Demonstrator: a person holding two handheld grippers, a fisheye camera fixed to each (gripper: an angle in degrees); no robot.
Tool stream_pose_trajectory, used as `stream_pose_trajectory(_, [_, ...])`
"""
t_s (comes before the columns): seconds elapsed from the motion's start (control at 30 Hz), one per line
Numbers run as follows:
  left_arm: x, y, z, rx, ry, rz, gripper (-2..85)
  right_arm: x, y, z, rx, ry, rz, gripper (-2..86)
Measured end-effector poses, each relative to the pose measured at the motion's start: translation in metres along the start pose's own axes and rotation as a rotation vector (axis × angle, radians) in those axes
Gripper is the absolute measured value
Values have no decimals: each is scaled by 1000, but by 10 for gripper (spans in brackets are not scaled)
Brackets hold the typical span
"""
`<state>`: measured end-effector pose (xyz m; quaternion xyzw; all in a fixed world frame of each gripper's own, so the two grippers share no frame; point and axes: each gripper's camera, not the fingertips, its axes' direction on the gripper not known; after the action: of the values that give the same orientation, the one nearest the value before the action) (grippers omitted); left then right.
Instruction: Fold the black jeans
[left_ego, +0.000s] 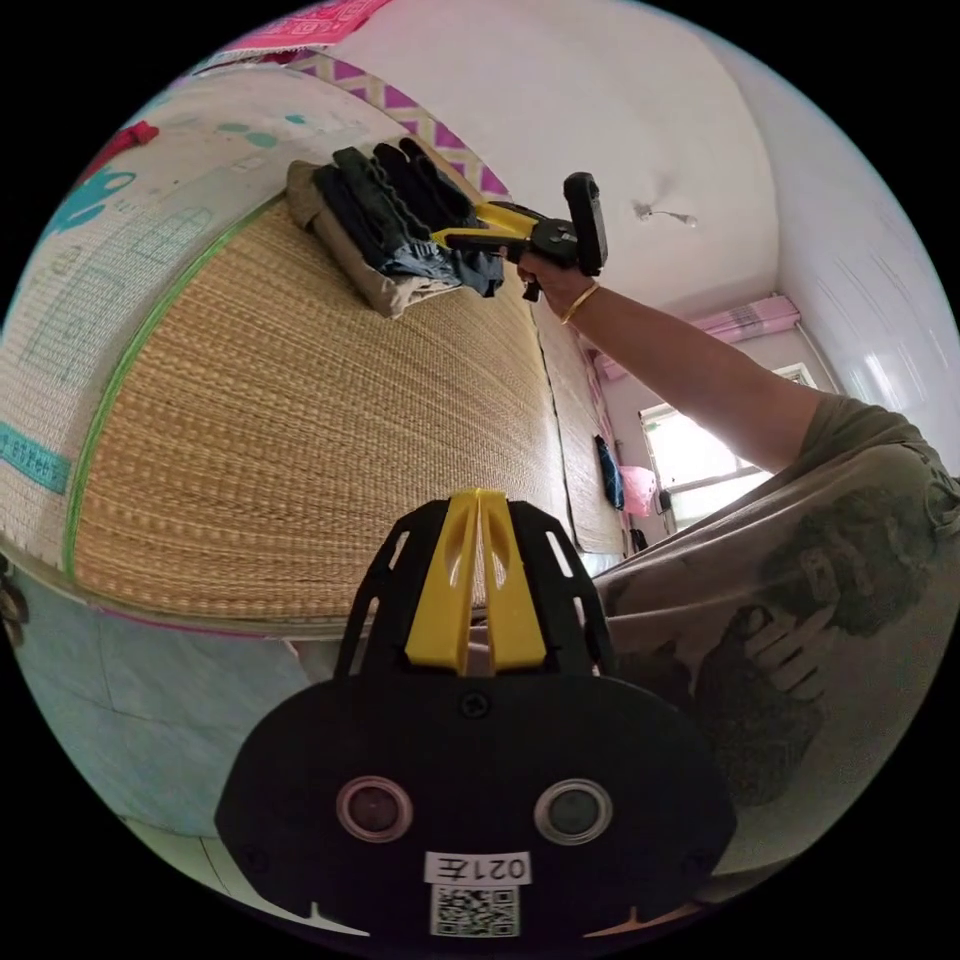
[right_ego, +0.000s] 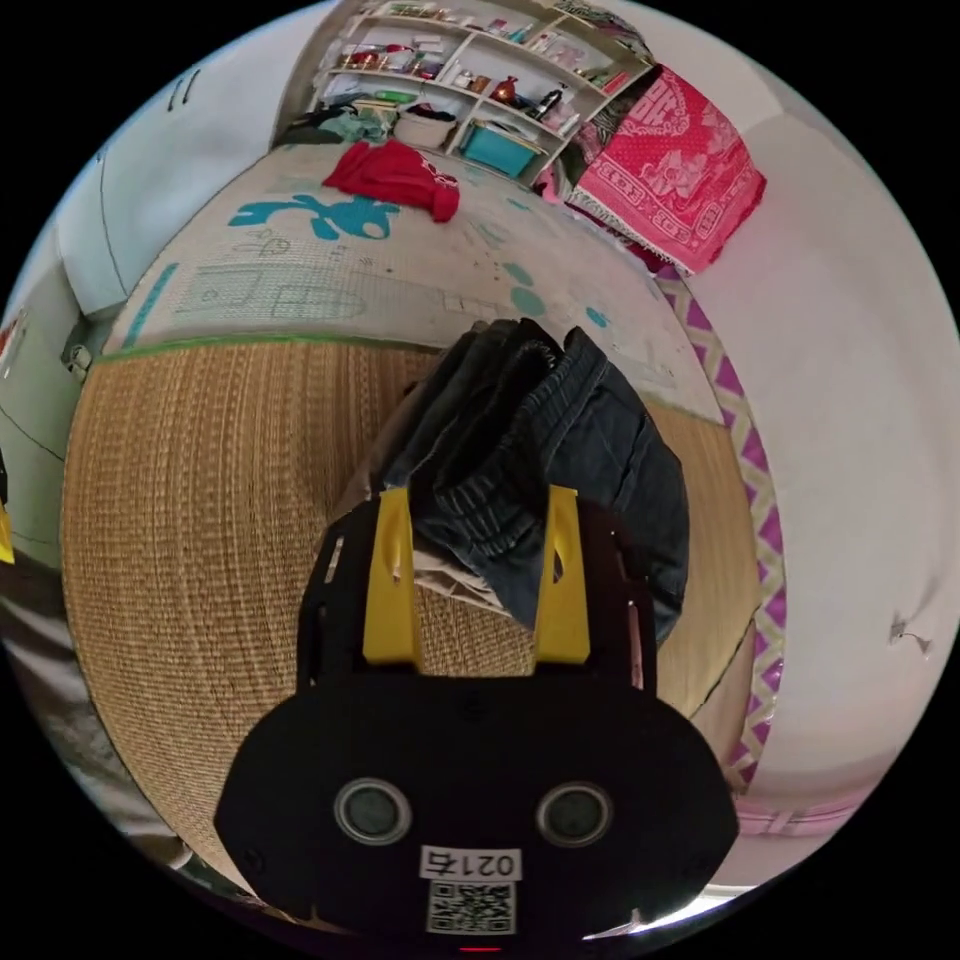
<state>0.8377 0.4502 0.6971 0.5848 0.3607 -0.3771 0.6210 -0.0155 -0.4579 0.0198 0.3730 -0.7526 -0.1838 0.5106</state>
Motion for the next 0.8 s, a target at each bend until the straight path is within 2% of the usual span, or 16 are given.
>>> stream_pose_trajectory(0.1, [-16,-6,-5,0,4,-20,-9,23,-2,4,-38,-146,88,138])
stream_pose_trajectory(0.27, [-33,-22,-10,6,13,-26,-9,95,39,-7,61,-429,432,90])
stream_pose_trajectory(0.43, [-43,-46,-3,0,21,-21,-9,141,83,-10,119,-573,617,80])
stream_pose_trajectory(0.5, [-42,-55,2,-6,31,-13,-9,167,110,-13,198,-667,757,79])
stream_pose_trajectory(0.57, [-39,-64,8,-16,36,2,-9,207,164,-21,366,-824,955,77])
stream_pose_trajectory(0.63, [-31,-77,18,-35,35,25,-10,233,206,-36,487,-894,1032,77])
stream_pose_trajectory(0.8, [-1,-109,53,-85,37,83,-9,284,328,-107,705,-834,1149,76])
